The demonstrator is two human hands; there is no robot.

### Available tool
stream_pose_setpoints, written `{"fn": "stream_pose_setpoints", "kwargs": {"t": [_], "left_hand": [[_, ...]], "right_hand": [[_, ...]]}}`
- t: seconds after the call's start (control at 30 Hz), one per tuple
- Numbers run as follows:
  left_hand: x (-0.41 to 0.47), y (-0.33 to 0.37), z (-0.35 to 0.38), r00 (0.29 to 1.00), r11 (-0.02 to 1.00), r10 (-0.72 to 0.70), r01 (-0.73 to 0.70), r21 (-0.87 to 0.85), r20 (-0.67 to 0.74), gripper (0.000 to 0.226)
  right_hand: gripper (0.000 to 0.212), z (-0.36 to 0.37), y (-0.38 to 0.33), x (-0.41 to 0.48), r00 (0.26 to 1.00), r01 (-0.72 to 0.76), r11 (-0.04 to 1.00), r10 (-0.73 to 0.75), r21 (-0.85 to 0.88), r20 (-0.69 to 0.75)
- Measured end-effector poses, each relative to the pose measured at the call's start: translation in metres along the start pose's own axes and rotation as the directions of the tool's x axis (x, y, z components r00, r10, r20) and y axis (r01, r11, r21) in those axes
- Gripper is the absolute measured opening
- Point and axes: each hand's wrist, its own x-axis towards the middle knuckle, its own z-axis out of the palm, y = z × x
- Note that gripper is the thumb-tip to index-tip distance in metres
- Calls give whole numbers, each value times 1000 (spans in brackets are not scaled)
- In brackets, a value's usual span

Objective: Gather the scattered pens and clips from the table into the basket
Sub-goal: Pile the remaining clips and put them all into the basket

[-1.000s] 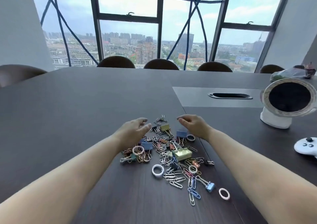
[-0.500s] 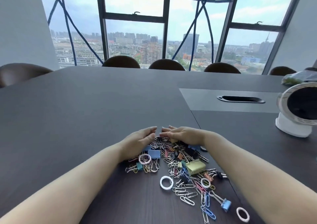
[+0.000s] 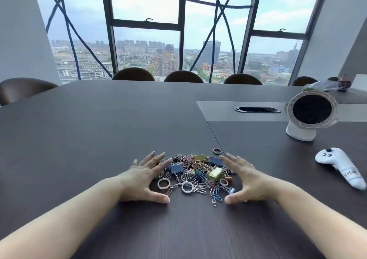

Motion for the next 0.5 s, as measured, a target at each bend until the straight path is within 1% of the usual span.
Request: {"fn": "stream_pose_setpoints", "kwargs": {"t": [0.03, 0.07, 0.17, 0.2, 0.27, 0.33, 0.4, 0.5], "left_hand": [[4, 4, 4, 1000, 1000, -3, 3, -2, 6, 124], [11, 8, 7, 1000, 1000, -5, 5, -16, -8, 124], [37, 21, 7, 997, 998, -19, 15, -55, -69, 122], [44, 24, 6, 996, 997, -34, 28, -68, -78, 118], [55, 25, 6, 994, 995, -60, 52, -89, -95, 103], [61, 24, 4, 991, 997, -47, 39, -69, -126, 91], [62, 22, 4, 980, 999, -11, 3, -37, -197, 84], [56, 25, 5, 948, 998, -5, -17, -67, -318, 80]], "right_hand": [[128, 8, -2, 1, 1000, -8, 997, 9, -76, 2], [130, 15, -6, 5, 1000, -14, 995, 12, -101, -25], [128, 21, -23, 26, 989, -19, 998, 12, -52, -145], [122, 21, -28, 33, 987, -17, 999, 10, -39, -163], [101, 21, -33, 47, 982, -11, 1000, 5, -27, -191], [85, 21, -34, 57, 971, 0, 998, -14, -58, -238], [72, 20, -36, 61, 953, 13, 997, -35, -75, -301], [52, 22, -38, 58, 927, 38, 997, -57, -61, -370]]}}
